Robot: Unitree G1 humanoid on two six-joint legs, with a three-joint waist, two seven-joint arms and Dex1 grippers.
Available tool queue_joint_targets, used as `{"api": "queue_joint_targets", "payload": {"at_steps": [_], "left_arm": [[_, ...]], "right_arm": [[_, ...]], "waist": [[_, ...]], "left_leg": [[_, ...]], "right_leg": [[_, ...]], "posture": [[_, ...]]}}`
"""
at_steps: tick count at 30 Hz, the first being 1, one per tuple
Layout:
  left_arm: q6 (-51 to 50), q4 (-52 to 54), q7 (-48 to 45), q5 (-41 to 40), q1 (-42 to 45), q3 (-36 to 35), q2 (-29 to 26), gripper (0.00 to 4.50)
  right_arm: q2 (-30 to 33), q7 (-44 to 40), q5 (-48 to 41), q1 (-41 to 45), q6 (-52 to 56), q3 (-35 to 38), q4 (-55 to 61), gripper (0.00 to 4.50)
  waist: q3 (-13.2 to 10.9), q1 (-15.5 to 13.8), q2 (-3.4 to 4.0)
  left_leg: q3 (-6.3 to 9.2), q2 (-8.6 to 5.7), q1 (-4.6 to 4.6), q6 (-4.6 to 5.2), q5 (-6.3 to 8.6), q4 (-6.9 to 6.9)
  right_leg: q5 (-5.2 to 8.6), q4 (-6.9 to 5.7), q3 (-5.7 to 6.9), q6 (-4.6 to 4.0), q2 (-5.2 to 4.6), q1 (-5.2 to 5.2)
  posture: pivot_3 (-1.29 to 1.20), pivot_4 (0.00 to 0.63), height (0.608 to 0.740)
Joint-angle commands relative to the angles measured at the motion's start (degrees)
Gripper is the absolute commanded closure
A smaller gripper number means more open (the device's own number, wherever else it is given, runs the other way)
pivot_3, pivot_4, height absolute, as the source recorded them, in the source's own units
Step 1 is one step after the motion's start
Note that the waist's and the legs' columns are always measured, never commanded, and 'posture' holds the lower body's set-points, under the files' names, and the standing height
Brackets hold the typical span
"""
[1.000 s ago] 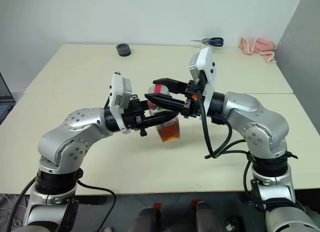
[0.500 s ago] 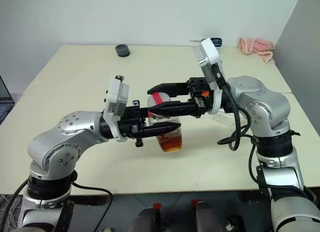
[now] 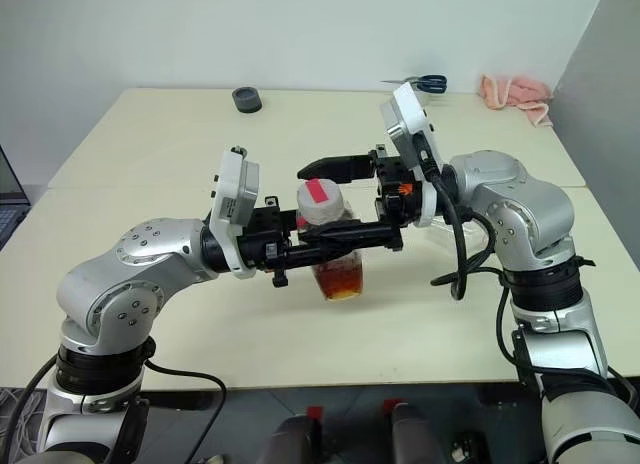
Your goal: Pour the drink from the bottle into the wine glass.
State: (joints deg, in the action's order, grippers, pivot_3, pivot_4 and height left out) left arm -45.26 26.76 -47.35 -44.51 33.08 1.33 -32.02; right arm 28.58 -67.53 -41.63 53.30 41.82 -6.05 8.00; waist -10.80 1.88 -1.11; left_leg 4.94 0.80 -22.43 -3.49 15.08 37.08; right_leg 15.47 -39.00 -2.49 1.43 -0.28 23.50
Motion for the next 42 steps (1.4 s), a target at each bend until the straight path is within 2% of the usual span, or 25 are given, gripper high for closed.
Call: {"api": "queue_joint_targets", "payload": {"at_steps": [1,10,14,27,42], "left_arm": [[1.92,0.69,-0.55,0.09,1.52,-0.07,0.32,2.7],[3.08,-0.41,1.44,1.56,1.2,-0.15,1.45,2.7],[3.44,-0.93,1.17,2.06,1.55,0.15,1.75,2.7],[3.62,-0.44,0.81,2.3,1.1,0.16,1.87,2.7],[4.3,-0.71,-0.32,3.13,0.6,0.18,1.91,2.7]], "right_arm": [[0.12,1.65,-0.76,0.25,0.14,1.83,2.58,0.02],[-1.53,15.02,-4.69,-4.01,5.76,6.19,11.69,0.02],[-2.75,18.21,-4.7,-5.04,6.12,6.02,13.16,0.02],[-2.3,21.09,-2.55,-5.94,3.87,5.91,11.28,0.02],[3.27,18.67,-2.68,-7.79,3.16,7.8,10.19,0.02]], "waist": [[0.0,0.0,0.0],[0.0,0.04,0.0],[0.0,0.03,0.0],[0.0,0.0,0.0],[0.0,0.01,0.0]], "left_leg": [[0.0,0.0,0.0,0.0,0.0,0.01],[0.0,-0.01,-0.03,0.0,0.0,-0.02],[0.01,0.0,0.0,0.0,0.0,-0.01],[0.0,0.0,-0.01,0.0,0.0,-0.01],[-0.02,0.0,-0.01,0.0,0.0,-0.01]], "right_leg": [[0.0,0.0,0.0,0.0,0.0,0.0],[0.0,0.02,-0.02,0.0,-0.01,0.01],[0.0,-0.01,0.0,0.0,0.0,0.01],[0.0,0.0,-0.01,0.0,0.01,0.01],[0.0,0.01,-0.02,0.0,0.01,0.01]], "posture": [[0.0,0.15,0.74],[0.0,0.15,0.74],[0.0,0.15,0.74],[0.0,0.15,0.74],[0.0,0.15,0.74]]}}
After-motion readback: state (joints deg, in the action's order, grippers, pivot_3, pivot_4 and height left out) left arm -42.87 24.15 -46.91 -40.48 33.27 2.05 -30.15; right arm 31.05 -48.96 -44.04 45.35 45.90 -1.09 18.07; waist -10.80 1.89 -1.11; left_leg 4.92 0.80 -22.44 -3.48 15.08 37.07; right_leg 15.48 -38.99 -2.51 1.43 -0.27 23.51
